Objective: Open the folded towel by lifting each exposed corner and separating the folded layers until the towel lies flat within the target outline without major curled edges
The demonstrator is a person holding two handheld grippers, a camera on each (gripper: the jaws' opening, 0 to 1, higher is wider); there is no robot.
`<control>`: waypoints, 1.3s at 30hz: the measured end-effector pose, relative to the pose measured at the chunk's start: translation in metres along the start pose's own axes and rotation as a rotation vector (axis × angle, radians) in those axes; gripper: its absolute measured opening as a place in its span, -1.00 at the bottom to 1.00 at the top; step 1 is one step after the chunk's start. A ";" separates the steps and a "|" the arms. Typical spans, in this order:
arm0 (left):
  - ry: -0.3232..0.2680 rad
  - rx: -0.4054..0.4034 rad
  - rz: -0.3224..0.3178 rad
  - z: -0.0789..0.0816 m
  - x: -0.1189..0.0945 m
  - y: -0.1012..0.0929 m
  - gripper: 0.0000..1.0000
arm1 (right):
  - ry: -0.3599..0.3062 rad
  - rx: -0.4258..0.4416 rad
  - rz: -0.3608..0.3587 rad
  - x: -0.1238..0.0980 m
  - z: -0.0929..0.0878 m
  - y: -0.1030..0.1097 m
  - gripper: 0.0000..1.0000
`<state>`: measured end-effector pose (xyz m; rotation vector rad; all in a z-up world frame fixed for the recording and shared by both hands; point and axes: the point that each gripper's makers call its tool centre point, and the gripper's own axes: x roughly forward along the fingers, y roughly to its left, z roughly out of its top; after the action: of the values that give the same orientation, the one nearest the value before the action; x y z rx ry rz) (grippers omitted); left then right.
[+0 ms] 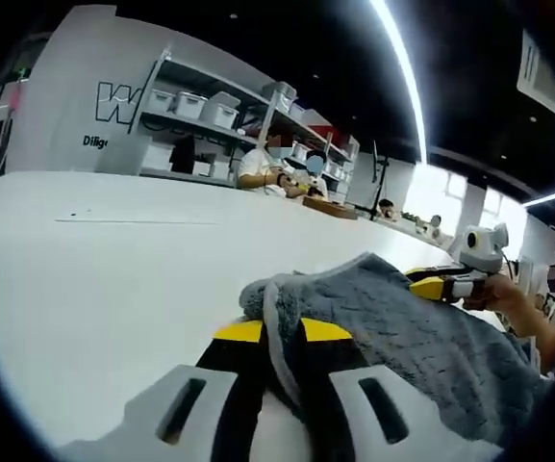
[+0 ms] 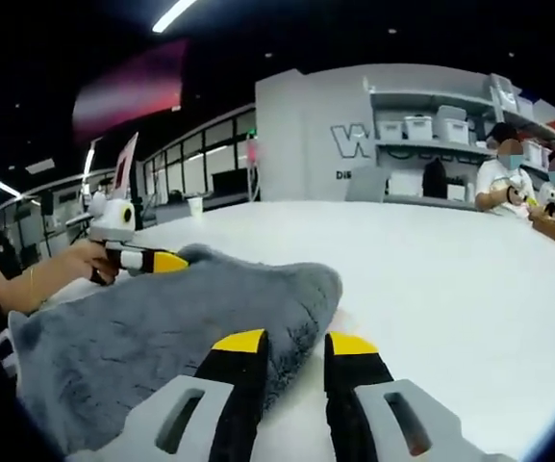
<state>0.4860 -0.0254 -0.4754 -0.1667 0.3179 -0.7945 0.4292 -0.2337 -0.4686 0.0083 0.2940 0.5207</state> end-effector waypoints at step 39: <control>-0.071 0.174 0.003 0.031 -0.027 -0.024 -0.92 | -0.045 0.001 0.025 0.018 0.027 0.024 -1.00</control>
<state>0.4627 -0.0218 -0.4335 -0.0311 0.1811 -0.8074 0.4396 -0.2020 -0.4453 0.0250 0.2504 0.5446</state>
